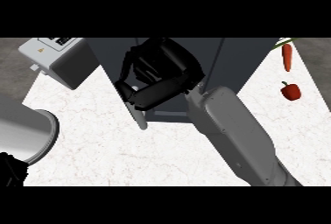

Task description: Pick up the wine, place it into the cabinet and close the cabinet

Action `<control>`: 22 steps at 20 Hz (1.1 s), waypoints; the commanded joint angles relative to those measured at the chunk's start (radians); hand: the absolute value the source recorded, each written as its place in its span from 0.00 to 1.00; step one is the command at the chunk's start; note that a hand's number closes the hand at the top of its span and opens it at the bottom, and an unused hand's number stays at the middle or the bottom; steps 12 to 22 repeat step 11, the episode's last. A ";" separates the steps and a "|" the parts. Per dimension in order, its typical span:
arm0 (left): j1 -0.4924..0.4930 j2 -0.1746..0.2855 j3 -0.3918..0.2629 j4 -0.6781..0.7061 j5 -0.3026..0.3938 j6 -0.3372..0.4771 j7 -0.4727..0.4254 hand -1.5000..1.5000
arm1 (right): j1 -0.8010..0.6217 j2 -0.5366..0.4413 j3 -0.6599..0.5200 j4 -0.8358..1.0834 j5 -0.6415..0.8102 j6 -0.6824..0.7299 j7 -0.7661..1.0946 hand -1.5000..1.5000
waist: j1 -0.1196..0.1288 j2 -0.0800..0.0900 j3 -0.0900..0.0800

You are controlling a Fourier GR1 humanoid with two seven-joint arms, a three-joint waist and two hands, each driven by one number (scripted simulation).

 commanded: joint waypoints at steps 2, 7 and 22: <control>-0.033 0.006 0.010 -0.019 0.018 0.005 0.050 1.00 | -0.013 -0.046 -0.077 0.177 0.042 0.021 -0.074 1.00 | -0.003 0.028 0.006; -0.048 -0.002 0.021 0.007 0.003 0.005 0.037 1.00 | -0.078 -0.073 -0.116 0.246 0.032 0.062 -0.073 1.00 | 0.002 0.033 0.005; -0.032 -0.014 0.004 -0.016 0.001 -0.011 0.032 1.00 | -0.074 -0.101 -0.138 0.259 0.018 0.102 -0.088 1.00 | 0.002 0.031 0.005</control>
